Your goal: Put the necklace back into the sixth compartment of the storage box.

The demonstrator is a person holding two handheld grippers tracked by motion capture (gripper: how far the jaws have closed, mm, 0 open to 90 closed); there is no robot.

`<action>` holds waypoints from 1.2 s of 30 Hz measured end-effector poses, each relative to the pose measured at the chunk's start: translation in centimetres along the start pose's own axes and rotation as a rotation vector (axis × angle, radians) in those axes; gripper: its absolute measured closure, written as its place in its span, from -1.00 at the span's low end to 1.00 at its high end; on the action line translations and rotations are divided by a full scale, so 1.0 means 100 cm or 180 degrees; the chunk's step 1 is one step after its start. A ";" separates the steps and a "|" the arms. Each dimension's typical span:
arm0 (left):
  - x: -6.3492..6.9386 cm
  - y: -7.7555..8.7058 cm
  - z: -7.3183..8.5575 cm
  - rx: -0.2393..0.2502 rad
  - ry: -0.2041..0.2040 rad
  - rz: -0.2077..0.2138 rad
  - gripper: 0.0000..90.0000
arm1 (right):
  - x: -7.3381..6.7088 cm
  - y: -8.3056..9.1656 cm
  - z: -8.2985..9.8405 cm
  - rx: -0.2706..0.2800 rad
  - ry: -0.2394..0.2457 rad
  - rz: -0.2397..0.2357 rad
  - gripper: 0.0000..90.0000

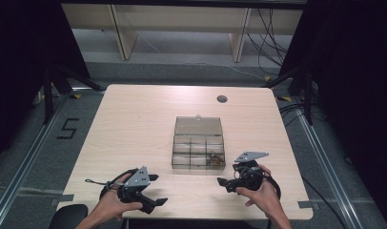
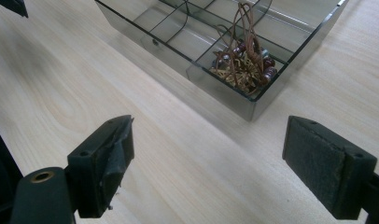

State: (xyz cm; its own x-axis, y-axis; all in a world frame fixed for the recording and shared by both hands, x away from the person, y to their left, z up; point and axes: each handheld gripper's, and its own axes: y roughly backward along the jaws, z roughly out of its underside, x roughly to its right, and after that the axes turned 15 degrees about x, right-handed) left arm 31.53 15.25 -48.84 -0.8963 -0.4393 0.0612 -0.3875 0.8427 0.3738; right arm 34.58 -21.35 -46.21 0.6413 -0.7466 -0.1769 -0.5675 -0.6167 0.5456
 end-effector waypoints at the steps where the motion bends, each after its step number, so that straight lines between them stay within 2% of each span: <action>1: 0.001 0.000 0.000 0.0020 0.0040 -0.0016 -0.67 | 0.000 -0.002 0.002 0.0069 -0.0023 -0.0005 -0.62; 3: 0.001 -0.001 0.001 0.0037 0.0047 0.0008 -0.67 | -0.001 0.001 0.002 0.0018 -0.0007 -0.0014 -0.62; 5: 0.002 -0.001 0.001 0.0028 0.0050 -0.0008 -0.67 | 0.000 0.000 0.003 0.0058 0.0050 -0.0045 -0.62; 6: 0.001 -0.001 0.000 0.0008 0.0053 0.0009 -0.67 | -0.001 -0.001 0.005 0.0133 0.0000 -0.0051 -0.62; 7: 0.001 -0.001 0.000 0.0013 0.0048 0.0004 -0.67 | 0.000 0.001 0.005 0.0069 0.0021 -0.0048 -0.62; 9: 0.001 -0.001 0.000 0.0012 0.0052 0.0006 -0.67 | 0.000 0.001 0.006 0.0058 0.0035 -0.0065 -0.62; 10: 0.002 -0.001 0.001 0.0013 0.0053 0.0007 -0.67 | -0.001 0.000 0.008 0.0119 0.0000 -0.0057 -0.62; 11: 0.002 -0.001 0.000 0.0014 0.0054 0.0008 -0.67 | -0.002 0.001 0.008 0.0058 -0.0033 -0.0051 -0.62; 12: 0.002 -0.001 0.001 0.0026 0.0054 -0.0010 -0.67 | 0.000 0.001 0.008 0.0053 0.0040 -0.0070 -0.62; 14: 0.002 -0.001 0.001 0.0035 0.0055 0.0007 -0.67 | 0.000 0.002 0.010 0.0059 0.0027 -0.0068 -0.62; 15: 0.001 -0.001 0.001 0.0035 0.0056 0.0012 -0.67 | 0.000 0.001 0.012 0.0120 0.0020 -0.0066 -0.62; 17: 0.002 -0.001 0.001 0.0028 0.0049 -0.0006 -0.67 | 0.000 0.002 0.013 0.0075 0.0025 -0.0060 -0.63; 18: 0.000 0.000 0.000 -0.0022 0.0013 0.0011 -0.67 | 0.000 0.002 0.013 0.0058 -0.0003 -0.0053 -0.62; 19: 0.002 -0.001 0.001 0.0029 0.0073 0.0005 -0.67 | 0.000 0.003 0.014 0.0047 -0.0004 -0.0067 -0.62; 20: 0.002 -0.001 0.001 -0.0006 0.0068 0.0001 -0.67 | 0.001 0.003 0.015 0.0034 -0.0007 -0.0077 -0.62; 21: 0.002 -0.001 0.001 -0.0004 0.0067 0.0001 -0.67 | 0.002 0.003 0.015 0.0009 -0.0014 -0.0179 -0.63; 22: 0.001 -0.001 0.000 -0.0001 0.0043 0.0007 -0.67 | 0.002 0.003 0.015 0.0023 -0.0010 -0.0179 -0.62; 23: 0.002 -0.001 0.001 0.0007 0.0085 -0.0002 -0.67 | 0.002 0.003 0.016 0.0028 -0.0007 -0.0189 -0.63; 24: 0.002 -0.001 0.001 0.0006 0.0084 0.0002 -0.67 | -0.001 0.004 0.016 0.0007 -0.0110 -0.0160 -0.63; 25: 0.002 -0.001 0.001 0.0008 0.0082 0.0000 -0.67 | 0.001 0.004 0.017 0.0028 -0.0013 -0.0189 -0.63; 26: 0.002 -0.001 0.001 0.0005 0.0081 0.0005 -0.67 | 0.001 0.004 0.017 0.0027 -0.0029 -0.0199 -0.63; 27: 0.002 -0.001 0.001 -0.0005 0.0067 0.0003 -0.67 | 0.000 0.005 0.018 0.0024 -0.0017 -0.0172 -0.63; 28: 0.000 0.000 0.000 -0.0068 -0.0022 0.0000 -0.67 | -0.003 0.005 0.019 0.0022 -0.0108 -0.0121 -0.63; 29: 0.001 -0.001 0.000 -0.0016 0.0018 0.0005 -0.67 | 0.000 0.005 0.019 0.0106 0.0036 -0.0085 -0.63; 30: 0.002 -0.002 0.001 0.0032 0.0073 0.0007 -0.67 | -0.001 0.006 0.020 0.0087 -0.0009 -0.0076 -0.63; 31: 0.003 -0.001 0.001 0.0012 0.0084 -0.0019 -0.67 | -0.001 0.006 0.020 0.0069 0.0013 -0.0077 -0.63; 32: 0.003 -0.001 0.001 0.0008 0.0073 -0.0016 -0.67 | -0.003 0.007 0.021 0.0053 -0.0073 -0.0070 -0.63; 33: 0.003 -0.001 0.001 0.0010 0.0074 -0.0015 -0.67 | -0.002 0.007 0.021 0.0072 -0.0014 -0.0075 -0.63; 36: 0.003 -0.001 0.001 0.0014 0.0078 -0.0014 -0.67 | -0.001 0.008 0.023 0.0096 0.0016 -0.0068 -0.63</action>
State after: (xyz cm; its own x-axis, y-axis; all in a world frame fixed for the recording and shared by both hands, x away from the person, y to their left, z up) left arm 31.33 15.05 -48.96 -0.8890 -0.4505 0.0821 -0.3925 0.8420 0.3701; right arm 32.92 -22.30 -47.64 0.6559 -0.7321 -0.1840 -0.5691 -0.6397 0.5166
